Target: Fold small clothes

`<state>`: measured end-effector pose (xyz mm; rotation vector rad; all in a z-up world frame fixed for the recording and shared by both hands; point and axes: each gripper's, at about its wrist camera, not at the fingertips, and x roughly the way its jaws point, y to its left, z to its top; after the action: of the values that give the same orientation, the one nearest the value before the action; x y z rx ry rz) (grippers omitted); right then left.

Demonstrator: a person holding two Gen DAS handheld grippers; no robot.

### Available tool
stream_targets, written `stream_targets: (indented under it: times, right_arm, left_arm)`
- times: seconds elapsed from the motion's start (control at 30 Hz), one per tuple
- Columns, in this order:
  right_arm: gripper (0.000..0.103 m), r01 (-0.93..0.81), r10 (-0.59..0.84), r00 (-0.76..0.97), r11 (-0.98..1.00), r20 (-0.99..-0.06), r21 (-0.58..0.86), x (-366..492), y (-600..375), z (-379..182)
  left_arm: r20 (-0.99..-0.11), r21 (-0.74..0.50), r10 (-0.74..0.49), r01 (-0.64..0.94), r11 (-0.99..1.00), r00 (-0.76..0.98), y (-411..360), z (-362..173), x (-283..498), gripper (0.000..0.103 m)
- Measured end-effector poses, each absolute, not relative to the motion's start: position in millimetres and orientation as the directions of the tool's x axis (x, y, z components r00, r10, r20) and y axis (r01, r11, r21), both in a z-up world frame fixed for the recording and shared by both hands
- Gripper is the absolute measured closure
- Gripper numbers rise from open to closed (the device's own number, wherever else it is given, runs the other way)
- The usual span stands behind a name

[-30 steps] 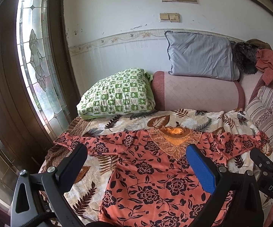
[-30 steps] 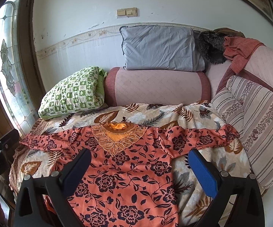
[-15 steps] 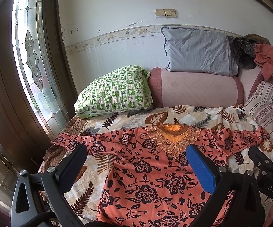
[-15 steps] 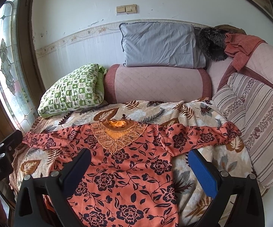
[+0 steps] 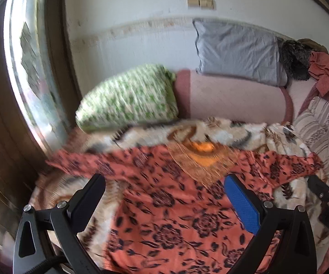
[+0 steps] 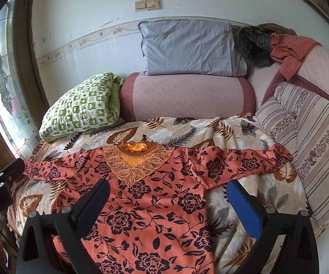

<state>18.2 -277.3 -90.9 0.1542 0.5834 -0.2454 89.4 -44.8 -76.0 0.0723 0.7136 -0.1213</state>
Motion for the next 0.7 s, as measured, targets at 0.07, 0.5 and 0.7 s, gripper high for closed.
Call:
stream_targets:
  times: [0.07, 0.5, 0.7]
  right_arm:
    - [0.0, 0.281, -0.166, 0.803, 0.952, -0.573, 0.117, 23, -302, -102]
    - [0.0, 0.528, -0.098, 0.807, 0.56, -0.582, 0.639, 30, -606, -247]
    - [0.011, 0.518, -0.088, 0.854, 0.239, -0.512, 0.821, 46, -690, -303]
  left_arm:
    - [-0.758, -0.094, -0.186, 0.178, 0.98, 0.625, -41, -111, 120, 0.0]
    - [-0.879, -0.155, -0.121, -0.037, 0.987, 0.462, -49, -246, 237, 0.0]
    - [-0.862, -0.183, -0.152, -0.019, 0.983, 0.483, -81, -266, 277, 0.0]
